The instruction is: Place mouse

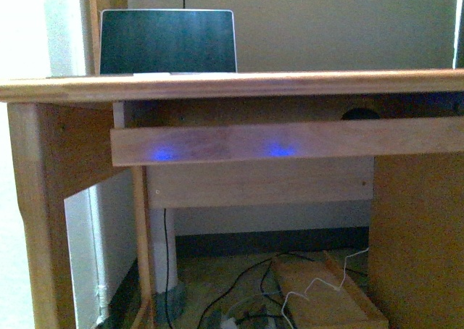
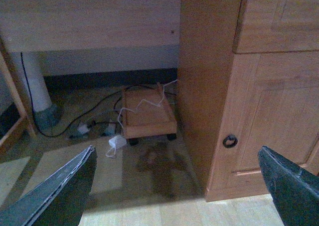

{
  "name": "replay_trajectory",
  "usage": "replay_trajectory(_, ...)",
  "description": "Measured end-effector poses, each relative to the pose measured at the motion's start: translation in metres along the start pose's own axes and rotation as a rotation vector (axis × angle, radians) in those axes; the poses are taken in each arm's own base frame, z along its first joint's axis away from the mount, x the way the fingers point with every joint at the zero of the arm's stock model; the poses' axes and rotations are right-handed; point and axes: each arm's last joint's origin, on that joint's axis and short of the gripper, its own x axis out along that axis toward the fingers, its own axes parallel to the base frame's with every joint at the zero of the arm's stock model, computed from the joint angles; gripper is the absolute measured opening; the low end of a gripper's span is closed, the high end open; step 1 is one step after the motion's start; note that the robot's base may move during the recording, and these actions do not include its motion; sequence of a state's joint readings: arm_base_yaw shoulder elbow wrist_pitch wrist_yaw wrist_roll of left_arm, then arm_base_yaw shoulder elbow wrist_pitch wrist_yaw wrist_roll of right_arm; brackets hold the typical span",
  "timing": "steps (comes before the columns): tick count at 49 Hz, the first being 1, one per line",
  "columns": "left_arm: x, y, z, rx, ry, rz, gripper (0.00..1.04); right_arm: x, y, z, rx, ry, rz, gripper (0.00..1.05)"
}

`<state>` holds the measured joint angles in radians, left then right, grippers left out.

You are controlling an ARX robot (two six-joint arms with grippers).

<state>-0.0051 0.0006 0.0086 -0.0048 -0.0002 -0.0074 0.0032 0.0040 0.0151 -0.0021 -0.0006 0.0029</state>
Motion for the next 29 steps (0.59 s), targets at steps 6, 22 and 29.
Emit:
replay_trajectory(6,0.0,0.0,0.0,0.0,0.0,0.0,0.97,0.0,0.0,0.0,0.0,0.0,0.0,0.97)
replay_trajectory(22,0.0,0.0,0.0,0.0,0.0,0.0,0.97,0.0,0.0,0.0,0.0,0.0,0.0,0.97)
replay_trajectory(29,0.0,0.0,0.0,0.0,0.0,0.0,0.97,0.0,0.0,0.0,0.0,0.0,0.0,0.97)
